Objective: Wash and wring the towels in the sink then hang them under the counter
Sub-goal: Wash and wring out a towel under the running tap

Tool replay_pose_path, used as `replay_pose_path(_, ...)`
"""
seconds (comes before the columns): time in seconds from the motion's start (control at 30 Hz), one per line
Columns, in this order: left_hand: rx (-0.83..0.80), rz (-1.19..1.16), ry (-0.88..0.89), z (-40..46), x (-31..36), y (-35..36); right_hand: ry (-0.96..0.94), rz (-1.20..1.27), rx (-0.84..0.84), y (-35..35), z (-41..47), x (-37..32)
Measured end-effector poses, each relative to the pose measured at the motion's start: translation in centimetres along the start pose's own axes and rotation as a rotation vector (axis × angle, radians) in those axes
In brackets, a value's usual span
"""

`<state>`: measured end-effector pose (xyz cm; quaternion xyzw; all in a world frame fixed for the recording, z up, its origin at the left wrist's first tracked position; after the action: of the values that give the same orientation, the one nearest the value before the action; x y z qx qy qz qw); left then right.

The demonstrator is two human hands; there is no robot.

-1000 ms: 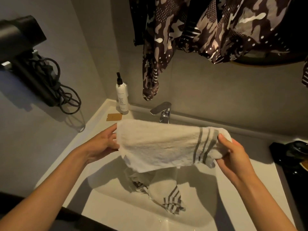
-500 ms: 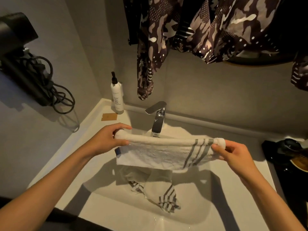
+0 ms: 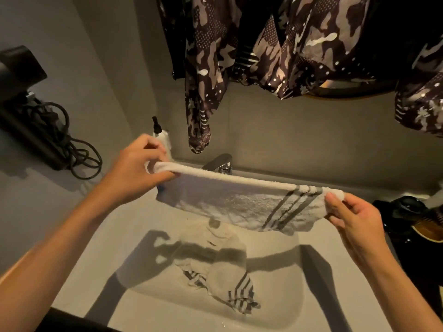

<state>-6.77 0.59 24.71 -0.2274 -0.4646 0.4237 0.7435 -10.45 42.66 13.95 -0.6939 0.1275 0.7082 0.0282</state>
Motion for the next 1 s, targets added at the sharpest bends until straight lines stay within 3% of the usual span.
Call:
replay_pose_path(0.1,-0.013,-0.559,-0.127,0.8,3.8,-1.6,0.123,0.144,0.047,-0.7,-0.1,0.2)
replay_pose_path(0.17,0.014,-0.718,-0.097,1.8,6.7,-1.7,0.111,0.046,0.067,-0.9,-0.2,0.6)
replay_pose_path(0.2,0.012,-0.728,-0.041,2.5,8.4,-1.7,0.020,-0.070,0.046,-0.4,-0.5,0.0)
replay_pose_path(0.3,-0.154,-0.681,0.148,4.6,14.3,-0.6,-0.222,-0.181,-0.261,4.3,-2.1,-2.8)
replay_pose_path(0.37,-0.292,-0.680,0.153,5.6,17.0,0.4,-0.152,-0.066,-0.538,9.0,-3.4,-4.1)
replay_pose_path(0.43,-0.326,-0.661,0.108,6.7,17.0,1.2,-0.041,-0.017,-0.678,12.5,-4.5,-4.4)
replay_pose_path(0.57,-0.196,-0.461,-0.194,7.5,10.1,3.8,0.195,-0.074,-0.706,15.6,-6.0,-2.8)
replay_pose_path(0.63,-0.115,-0.393,-0.359,5.8,6.0,6.2,0.175,-0.175,-0.713,16.8,-6.7,-2.4)
replay_pose_path(0.73,-0.052,-0.432,-0.589,0.2,0.1,10.9,0.111,-0.355,-0.597,17.6,-6.6,-0.6)
replay_pose_path(0.8,0.026,-0.468,-0.835,-5.2,-3.6,13.8,0.199,-0.358,-0.535,17.4,-6.9,1.6)
replay_pose_path(0.9,-0.015,-0.752,-1.281,-13.8,-5.1,17.1,0.508,-0.113,-0.397,16.4,-7.9,4.4)
replay_pose_path(1.0,-0.170,-1.198,-1.428,-17.8,-2.2,19.2,0.674,0.198,-0.396,15.7,-8.8,5.0)
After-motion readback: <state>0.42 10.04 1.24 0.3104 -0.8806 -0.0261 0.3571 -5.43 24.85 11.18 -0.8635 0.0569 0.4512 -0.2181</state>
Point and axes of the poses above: each hand's wrist, its own z-axis towards the middle knuckle, its own y-axis out of the palm, x = y × z, the point moved 4 cm from there along z, towards the middle knuckle, and after that the axes turned 8 degrees about x, right-handed, at the moved point
